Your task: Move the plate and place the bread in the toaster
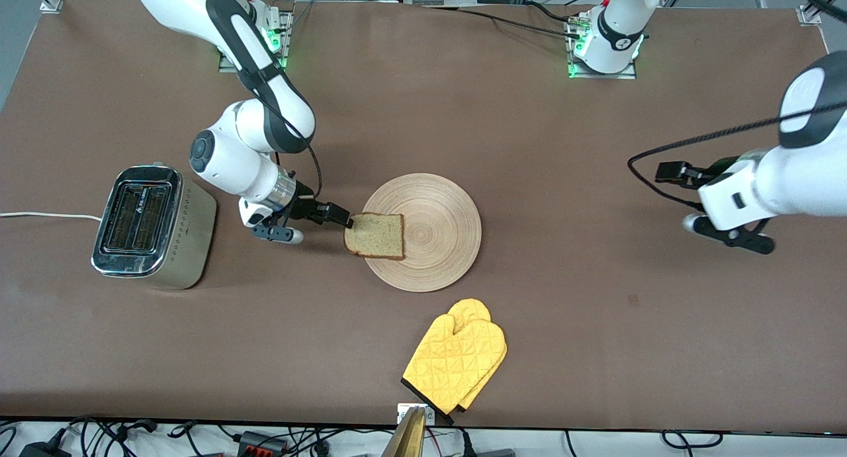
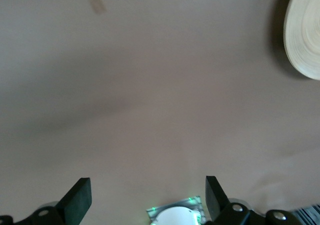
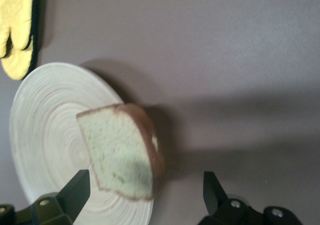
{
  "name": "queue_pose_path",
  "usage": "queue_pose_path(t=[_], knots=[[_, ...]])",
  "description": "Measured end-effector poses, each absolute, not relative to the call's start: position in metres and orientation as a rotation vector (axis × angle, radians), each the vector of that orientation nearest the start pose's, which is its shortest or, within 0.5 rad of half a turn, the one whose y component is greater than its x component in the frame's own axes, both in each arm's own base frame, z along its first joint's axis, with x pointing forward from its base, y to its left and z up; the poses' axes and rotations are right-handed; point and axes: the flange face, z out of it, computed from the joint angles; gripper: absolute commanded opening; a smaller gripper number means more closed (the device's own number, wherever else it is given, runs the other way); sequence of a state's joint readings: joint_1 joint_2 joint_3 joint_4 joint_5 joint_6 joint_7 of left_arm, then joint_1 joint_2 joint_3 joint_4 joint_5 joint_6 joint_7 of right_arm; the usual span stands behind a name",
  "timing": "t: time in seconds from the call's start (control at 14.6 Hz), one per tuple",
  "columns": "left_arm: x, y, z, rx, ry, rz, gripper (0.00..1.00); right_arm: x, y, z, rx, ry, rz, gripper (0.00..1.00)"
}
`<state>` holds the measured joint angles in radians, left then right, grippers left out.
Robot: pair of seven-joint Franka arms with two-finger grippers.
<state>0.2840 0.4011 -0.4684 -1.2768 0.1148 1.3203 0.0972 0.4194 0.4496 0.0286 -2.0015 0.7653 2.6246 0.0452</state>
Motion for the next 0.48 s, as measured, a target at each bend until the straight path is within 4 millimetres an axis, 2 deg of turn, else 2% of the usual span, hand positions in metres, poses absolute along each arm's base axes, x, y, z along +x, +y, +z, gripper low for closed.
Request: queue_pose_path(t=[0.27, 0.34, 0.48], knots=[[0.615, -0.041, 0.597, -3.116, 0.363, 0.269, 1.00, 0.570, 0.273, 0.228, -2.657, 0.305, -0.089, 1.00], [0.610, -0.041, 0.610, -3.105, 0.350, 0.233, 1.00, 0.572, 0.275, 0.222, -2.658, 0.307, -0.085, 1.00], [0.603, -0.034, 0.619, -3.110, 0.282, 0.199, 1.00, 0.577, 0.277, 0.211, -2.661, 0.313, -0.080, 1.00]])
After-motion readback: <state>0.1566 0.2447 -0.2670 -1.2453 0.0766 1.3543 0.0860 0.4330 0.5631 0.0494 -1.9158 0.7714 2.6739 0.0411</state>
